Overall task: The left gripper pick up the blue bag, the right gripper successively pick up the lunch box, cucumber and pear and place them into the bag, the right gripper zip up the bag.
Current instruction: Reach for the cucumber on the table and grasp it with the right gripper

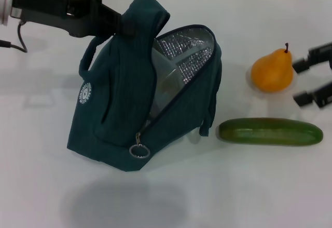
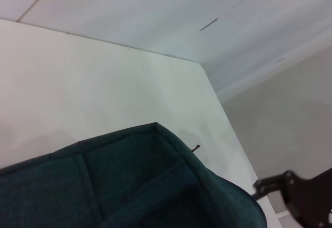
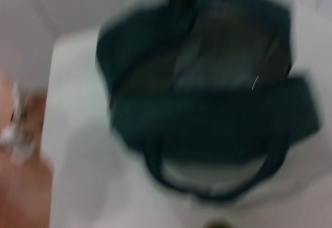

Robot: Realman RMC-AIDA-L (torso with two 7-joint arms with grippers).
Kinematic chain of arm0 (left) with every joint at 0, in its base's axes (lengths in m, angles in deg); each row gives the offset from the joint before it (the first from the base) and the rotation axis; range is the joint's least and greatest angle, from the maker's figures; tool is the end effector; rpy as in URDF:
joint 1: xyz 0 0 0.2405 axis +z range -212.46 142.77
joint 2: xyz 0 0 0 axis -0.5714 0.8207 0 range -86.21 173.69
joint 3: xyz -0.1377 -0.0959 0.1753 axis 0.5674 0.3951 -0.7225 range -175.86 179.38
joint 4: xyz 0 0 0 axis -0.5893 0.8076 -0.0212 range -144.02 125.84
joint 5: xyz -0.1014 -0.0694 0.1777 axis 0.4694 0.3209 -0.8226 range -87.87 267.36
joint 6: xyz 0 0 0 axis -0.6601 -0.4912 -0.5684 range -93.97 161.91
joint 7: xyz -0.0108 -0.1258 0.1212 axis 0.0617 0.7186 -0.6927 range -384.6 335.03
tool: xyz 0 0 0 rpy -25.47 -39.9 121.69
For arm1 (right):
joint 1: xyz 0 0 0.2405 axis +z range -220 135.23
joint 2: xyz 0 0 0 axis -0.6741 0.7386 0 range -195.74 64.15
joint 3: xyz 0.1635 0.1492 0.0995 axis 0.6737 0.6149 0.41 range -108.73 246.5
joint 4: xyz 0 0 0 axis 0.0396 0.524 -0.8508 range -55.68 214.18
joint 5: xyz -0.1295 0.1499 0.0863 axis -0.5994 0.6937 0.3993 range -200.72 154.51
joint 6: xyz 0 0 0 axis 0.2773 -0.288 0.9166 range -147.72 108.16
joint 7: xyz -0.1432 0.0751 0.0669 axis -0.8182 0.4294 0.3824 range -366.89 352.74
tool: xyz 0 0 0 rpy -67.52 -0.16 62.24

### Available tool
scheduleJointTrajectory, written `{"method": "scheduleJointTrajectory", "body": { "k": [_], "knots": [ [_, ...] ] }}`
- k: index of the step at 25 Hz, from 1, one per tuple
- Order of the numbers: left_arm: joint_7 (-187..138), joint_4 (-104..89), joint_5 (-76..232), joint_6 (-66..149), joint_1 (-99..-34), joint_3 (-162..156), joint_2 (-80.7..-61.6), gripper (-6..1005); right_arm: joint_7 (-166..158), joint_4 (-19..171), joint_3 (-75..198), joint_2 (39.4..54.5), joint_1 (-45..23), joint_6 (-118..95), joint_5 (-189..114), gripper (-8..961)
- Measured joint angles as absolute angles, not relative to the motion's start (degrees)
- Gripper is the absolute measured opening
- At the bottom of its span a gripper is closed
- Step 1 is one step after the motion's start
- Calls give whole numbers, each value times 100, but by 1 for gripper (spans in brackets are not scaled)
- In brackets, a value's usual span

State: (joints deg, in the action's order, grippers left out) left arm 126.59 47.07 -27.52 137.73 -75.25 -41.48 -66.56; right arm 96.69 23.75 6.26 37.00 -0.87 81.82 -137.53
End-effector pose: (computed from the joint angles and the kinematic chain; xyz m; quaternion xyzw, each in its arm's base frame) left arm -0.1648 0.3760 0.0724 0.8203 0.5457 0.1713 0.0014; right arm 0.1683 0.3740 0.0648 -0.9934 0.1108 0.0224 0.0195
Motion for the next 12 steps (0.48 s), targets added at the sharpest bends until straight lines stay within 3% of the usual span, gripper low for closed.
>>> {"method": "scheduleJointTrajectory", "body": {
  "k": [3,12],
  "knots": [
    [12663,4707,-2752,13753,-7531,-4145,-6656,45,9664,2375,431,3837,249,8305,-14669,841],
    [12696,4707,-2752,13697,-7595,-4161,-6656,45,9347,2292,248,4569,620,8038,-16227,839]
  ]
}}
